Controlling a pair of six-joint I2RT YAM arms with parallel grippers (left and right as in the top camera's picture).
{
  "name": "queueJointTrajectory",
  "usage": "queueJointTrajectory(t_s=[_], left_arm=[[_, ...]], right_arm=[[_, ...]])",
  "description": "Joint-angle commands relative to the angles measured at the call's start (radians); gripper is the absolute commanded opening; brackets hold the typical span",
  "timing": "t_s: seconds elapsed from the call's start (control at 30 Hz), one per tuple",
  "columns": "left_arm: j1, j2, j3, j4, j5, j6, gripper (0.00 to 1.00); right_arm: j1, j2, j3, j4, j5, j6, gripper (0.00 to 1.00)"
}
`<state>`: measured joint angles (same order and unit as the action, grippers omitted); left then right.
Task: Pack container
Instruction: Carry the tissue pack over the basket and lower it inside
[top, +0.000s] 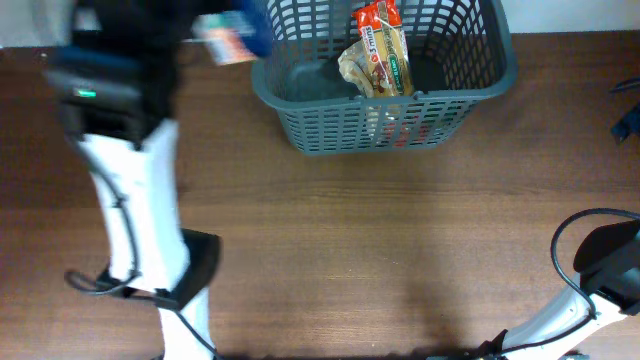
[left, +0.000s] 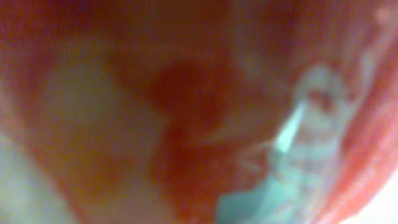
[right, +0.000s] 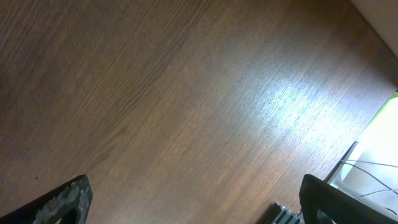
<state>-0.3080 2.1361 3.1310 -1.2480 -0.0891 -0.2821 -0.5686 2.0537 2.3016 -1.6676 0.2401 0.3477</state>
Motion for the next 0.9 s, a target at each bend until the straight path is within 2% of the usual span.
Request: queueJointTrajectory(t_s=[0.0,0.1,0.33,0.47,0.87], left_arm=[[-0.138,0.035,-0.061,0.093,-0.287,0.09,0.02],[-0.203,0.051,-0.115,0.172,-0.369,0.124,0.02],[-0.218,0.093,-0.296,0.253,-0.352,0.107,0.02],[-0.214,0.122,-0.367,0.264,-0.344,0.059,0.02],[-0.207,0.249,-0.384,0.267,-0.27,0.043,0.02]], right_arm=[[0.0,0.001,-0.005,0.003,-0.005,0.013,0.99],[0.0,0.001,-0.005,0.003,-0.005,0.013,0.99],[0.0,0.001,-0.005,0.003,-0.005,0.013,0.99],[0.0,0.001,-0.005,0.003,-0.005,0.013,0.99],[0.0,0.001,-0.005,0.003,-0.005,0.013,0.99]])
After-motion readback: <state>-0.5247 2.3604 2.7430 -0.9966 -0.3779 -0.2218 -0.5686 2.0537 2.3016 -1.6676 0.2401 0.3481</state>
